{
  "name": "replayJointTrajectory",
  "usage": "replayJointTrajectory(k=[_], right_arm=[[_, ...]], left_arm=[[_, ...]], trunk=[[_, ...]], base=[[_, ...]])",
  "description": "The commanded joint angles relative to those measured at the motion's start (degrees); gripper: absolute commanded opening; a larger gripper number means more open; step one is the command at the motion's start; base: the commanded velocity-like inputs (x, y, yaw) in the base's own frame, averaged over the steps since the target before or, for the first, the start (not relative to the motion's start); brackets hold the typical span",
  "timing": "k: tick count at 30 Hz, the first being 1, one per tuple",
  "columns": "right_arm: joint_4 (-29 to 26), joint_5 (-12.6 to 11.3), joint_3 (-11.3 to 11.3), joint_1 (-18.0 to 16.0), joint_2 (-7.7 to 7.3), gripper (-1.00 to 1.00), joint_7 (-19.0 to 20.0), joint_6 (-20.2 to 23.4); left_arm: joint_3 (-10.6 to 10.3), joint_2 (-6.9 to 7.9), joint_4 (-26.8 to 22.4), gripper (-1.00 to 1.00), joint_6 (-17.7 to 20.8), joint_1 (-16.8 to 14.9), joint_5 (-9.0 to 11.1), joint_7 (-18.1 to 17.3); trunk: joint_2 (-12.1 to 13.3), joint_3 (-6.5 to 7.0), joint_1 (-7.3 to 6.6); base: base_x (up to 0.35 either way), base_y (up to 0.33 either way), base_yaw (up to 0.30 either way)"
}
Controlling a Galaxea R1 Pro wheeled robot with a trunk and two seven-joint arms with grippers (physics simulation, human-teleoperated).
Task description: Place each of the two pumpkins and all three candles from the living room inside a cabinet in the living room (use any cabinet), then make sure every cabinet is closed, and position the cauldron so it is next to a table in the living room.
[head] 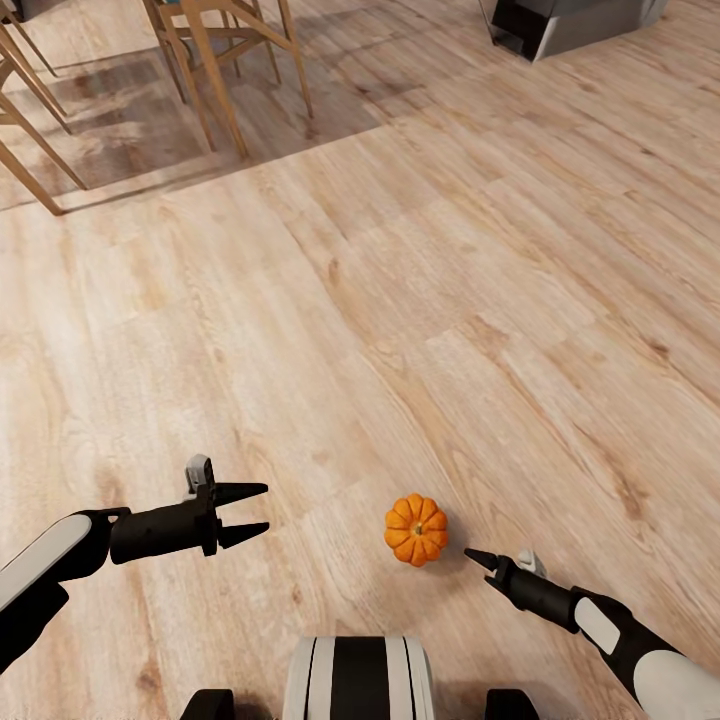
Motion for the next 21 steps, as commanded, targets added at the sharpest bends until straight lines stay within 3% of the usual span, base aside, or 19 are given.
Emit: replayJointTrajectory(k=[1, 14, 21], right_arm=[[-0.02, -0.6, 0.41, -0.02, -0.07, 1.0, 0.06, 0.32], [-1.45, -0.45, 0.6, -0.02, -0.14, 1.0, 5.09, 0.18], [-2.18, -0.43, 0.6, -0.02, -0.09, 1.0, 5.66, 0.29]], left_arm=[[-0.12, 0.05, 0.03, 1.0, 0.01, -0.06, -0.43, -0.6], [-0.12, 0.05, 0.03, 1.0, 0.01, -0.04, -0.43, -0.6], [-0.12, 0.05, 0.03, 1.0, 0.01, -0.06, -0.43, -0.6]], trunk=[[-0.01, -0.03, -0.01], [-0.01, -0.03, -0.01], [-0.01, -0.03, -0.01]], base=[[0.0, 0.0, 0.0], [0.0, 0.0, 0.0], [0.0, 0.0, 0.0]])
